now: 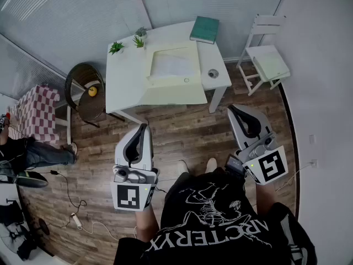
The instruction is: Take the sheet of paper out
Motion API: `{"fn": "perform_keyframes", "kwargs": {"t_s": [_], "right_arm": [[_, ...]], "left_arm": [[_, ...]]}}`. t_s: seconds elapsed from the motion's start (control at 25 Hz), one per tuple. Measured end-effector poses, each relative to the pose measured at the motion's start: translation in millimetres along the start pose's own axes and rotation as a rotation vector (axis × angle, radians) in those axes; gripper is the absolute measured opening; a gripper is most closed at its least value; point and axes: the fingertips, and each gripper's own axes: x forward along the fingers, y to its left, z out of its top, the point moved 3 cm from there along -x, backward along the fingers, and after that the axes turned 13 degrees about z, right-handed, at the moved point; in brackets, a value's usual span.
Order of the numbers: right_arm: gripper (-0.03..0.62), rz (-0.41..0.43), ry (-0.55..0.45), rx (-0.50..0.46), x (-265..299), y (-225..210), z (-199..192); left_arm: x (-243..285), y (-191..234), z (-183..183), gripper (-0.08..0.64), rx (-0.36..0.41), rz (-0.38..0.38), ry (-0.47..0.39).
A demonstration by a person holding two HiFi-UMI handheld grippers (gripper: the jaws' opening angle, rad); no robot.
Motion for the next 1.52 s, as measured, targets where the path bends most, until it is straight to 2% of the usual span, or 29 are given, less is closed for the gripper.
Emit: {"fn": "perform_keyframes", "kwargs": {"t_s": [0.12, 0.44, 0.76, 0.92, 1.12, 1.24, 1.36, 1.52], "right_arm": [[0.012, 0.007, -0.005, -0.002, -2.5, -5.8, -1.4], [0.012, 0.028, -0.051, 0.009, -13.2, -26.2, -6.1], [0.012, 0.076, -0.03, 0.006, -19.7, -45.3, -18.6], [0.012, 0.104, -0.023, 0.004, -10.4, -60.0, -25.3], [0.012, 0.131, 0.001, 0.001, 28.1, -71.3, -35.4], [0.012, 0.135, 0.011, -0.009, 64.5, -80.5, -39.6], [0.012, 0.107, 0.026, -0.013, 105.6, -92.2, -40.7], [0.012, 0.046, 0.038, -0.01, 158.4, -111.8, -33.2]], "left_arm": [[-2.1, -5.0, -22.7, 0.011, 0.012, 0.011, 0.063], [16.2, -23.4, -22.5, 0.012, 0.035, 0.037, 0.041], [31.3, -47.1, -32.0, 0.011, 0.024, 0.064, 0.088], [44.5, -44.7, -36.7, 0.011, 0.033, 0.091, 0.074], [68.7, -16.6, -52.4, 0.012, 0.018, 0.108, 0.085], [93.6, 5.3, -63.7, 0.012, 0.017, 0.089, 0.08], [126.2, 35.6, -77.4, 0.012, -0.002, 0.047, 0.112], [174.1, 82.2, -82.6, 0.012, -0.012, -0.01, 0.106]]}}
